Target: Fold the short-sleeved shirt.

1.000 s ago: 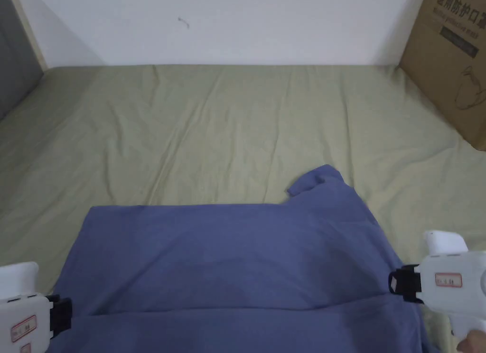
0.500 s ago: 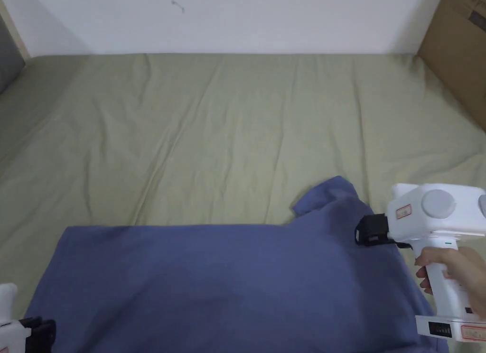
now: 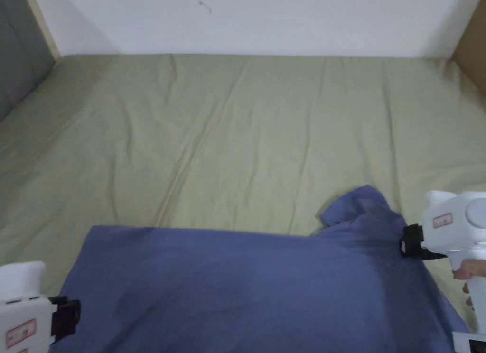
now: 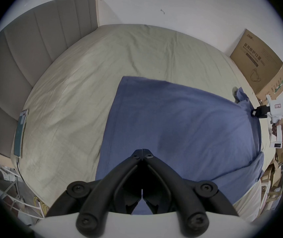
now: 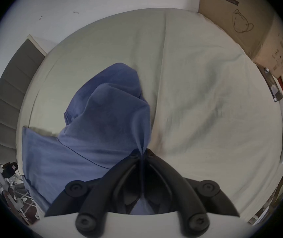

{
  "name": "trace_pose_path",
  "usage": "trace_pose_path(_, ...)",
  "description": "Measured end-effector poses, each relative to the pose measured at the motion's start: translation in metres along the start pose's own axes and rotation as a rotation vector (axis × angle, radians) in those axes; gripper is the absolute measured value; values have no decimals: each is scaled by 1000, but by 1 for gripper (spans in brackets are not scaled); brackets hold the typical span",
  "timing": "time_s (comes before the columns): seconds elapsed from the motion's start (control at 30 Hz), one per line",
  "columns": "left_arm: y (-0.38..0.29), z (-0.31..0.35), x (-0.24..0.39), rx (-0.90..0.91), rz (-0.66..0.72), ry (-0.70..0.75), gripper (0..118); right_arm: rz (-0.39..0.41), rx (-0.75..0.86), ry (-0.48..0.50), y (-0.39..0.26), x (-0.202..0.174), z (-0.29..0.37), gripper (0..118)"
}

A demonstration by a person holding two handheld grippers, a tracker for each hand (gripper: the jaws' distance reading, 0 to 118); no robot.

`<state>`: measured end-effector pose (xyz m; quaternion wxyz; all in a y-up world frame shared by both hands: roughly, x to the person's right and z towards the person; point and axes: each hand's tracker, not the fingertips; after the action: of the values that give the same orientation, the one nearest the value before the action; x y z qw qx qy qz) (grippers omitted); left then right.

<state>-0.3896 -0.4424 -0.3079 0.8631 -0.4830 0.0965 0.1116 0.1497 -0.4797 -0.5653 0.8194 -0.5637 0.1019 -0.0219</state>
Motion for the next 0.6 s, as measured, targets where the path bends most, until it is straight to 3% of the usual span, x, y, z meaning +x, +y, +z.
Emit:
trace_pose_path(0.2,65,-29,-12,36,36,-33,0,28,1,-13,0,-4,2,1)
trace_pose_path(0.23,76,-36,-15,41,46,-44,5,27,1,-14,0,-4,2,1)
trace_pose_path(0.33,112,-69,-20,-6,63,-12,74,24,-1,-14,0,-5,2,1)
trace_pose_path(0.37,123,-84,-22,-32,54,-8,89,27,-4,-15,0,-6,2,1)
trace_pose_path(0.6,138,-156,-17,-196,53,26,84,31,-16,-22,1,-7,-2,1)
